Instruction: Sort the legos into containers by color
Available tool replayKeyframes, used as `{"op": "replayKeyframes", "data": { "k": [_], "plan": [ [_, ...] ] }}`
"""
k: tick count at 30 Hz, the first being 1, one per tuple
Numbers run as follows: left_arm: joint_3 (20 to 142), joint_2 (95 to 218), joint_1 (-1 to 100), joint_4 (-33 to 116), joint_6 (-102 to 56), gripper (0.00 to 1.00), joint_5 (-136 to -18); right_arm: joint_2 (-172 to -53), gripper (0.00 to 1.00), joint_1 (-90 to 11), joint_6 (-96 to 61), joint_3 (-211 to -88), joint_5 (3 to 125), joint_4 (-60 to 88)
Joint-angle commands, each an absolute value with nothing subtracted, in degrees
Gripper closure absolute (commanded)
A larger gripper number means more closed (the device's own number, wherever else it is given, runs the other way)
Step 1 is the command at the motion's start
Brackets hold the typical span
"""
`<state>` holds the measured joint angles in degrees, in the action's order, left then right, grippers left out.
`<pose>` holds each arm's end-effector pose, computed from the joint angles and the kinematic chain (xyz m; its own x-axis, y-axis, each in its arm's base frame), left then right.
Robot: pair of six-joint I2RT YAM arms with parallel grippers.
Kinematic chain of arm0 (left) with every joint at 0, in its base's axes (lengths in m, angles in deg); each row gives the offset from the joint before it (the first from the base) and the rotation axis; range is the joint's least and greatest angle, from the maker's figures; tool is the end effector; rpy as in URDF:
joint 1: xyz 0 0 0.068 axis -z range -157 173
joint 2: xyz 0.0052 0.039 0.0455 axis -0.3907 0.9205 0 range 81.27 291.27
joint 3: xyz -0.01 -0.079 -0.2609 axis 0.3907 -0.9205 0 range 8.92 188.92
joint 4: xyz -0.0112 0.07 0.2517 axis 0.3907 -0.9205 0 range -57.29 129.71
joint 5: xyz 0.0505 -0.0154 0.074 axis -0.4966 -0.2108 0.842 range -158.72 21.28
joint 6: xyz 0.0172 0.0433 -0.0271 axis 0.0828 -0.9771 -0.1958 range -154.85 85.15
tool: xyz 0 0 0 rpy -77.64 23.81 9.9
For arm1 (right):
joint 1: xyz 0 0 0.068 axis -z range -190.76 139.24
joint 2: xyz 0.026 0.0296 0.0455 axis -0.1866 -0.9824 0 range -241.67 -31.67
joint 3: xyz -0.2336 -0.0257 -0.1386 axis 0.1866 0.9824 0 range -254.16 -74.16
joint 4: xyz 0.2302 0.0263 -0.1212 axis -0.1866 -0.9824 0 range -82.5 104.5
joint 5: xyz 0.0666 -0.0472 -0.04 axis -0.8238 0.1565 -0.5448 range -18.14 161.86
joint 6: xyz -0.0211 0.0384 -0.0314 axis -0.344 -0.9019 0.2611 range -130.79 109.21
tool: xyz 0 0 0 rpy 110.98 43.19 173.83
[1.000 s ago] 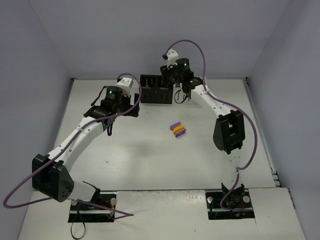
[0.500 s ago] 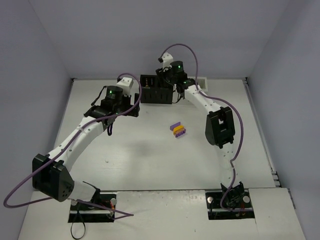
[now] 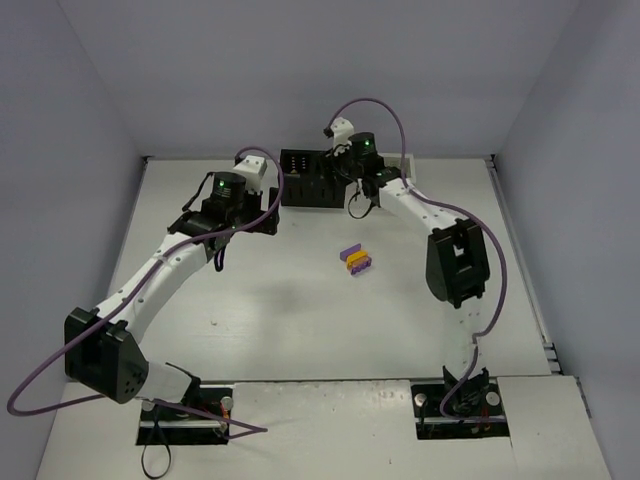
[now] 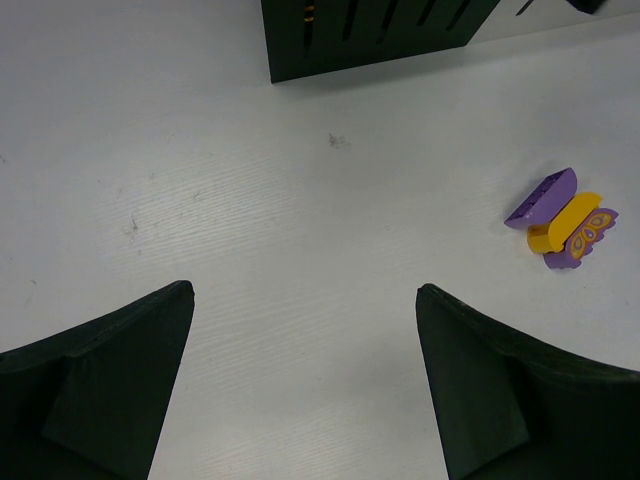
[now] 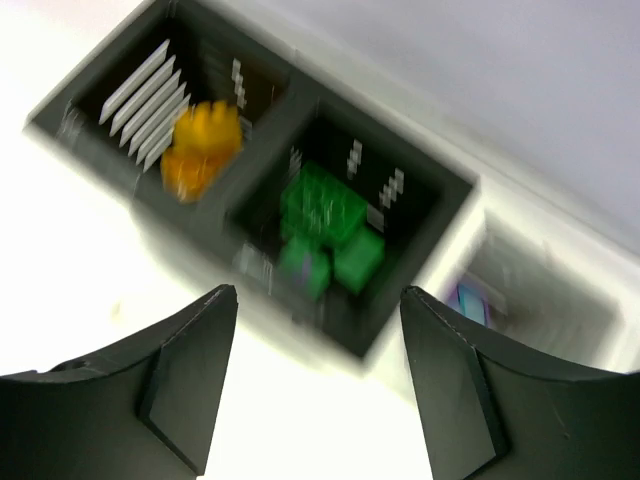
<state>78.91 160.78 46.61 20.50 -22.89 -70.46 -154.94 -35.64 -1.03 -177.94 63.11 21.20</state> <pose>0.2924 -0.1291 0.3391 -0.5188 0.0007 -0.8549 0.3243 0.9254 -0.1960 0.4716 0.2246 0.2849 -0.1045 -0.2332 -0.9668 -0.5766 0.8063 -0.1322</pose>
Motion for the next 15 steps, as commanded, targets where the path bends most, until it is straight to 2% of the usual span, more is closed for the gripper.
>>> {"op": "replayKeyframes", "data": {
  "k": [1, 2, 3, 6, 10, 15],
  "plan": [
    [82.39, 159.85, 46.82, 22.30, -23.60, 0.14, -71.01, -140.06, 0.37, -35.19, -0.51, -169.90, 62.81, 25.58],
    [82.39, 159.85, 46.82, 22.30, -23.60, 0.14, -71.36, -138.04, 0.36, -35.10, -0.59, -167.09, 62.63, 25.40],
    [82.48, 159.76, 46.82, 22.30, -23.52, 0.14, -71.53, -134.28, 0.27, -35.10, -1.03, -161.40, 62.63, 25.31],
    [82.57, 159.67, 46.73, 22.30, -23.43, 0.14, -71.80, -128.12, 0.18, -34.93, -2.43, -154.07, 62.63, 23.21],
    [82.48, 159.67, 46.73, 22.22, -23.51, 0.14, -71.36, -123.53, 0.13, -34.93, -5.07, -142.66, 62.63, 19.69],
    [82.30, 159.76, 46.82, 22.39, -23.51, 0.14, -71.62, -121.15, 0.10, -34.93, -8.94, -134.90, 60.97, 18.90]
  ]
}}
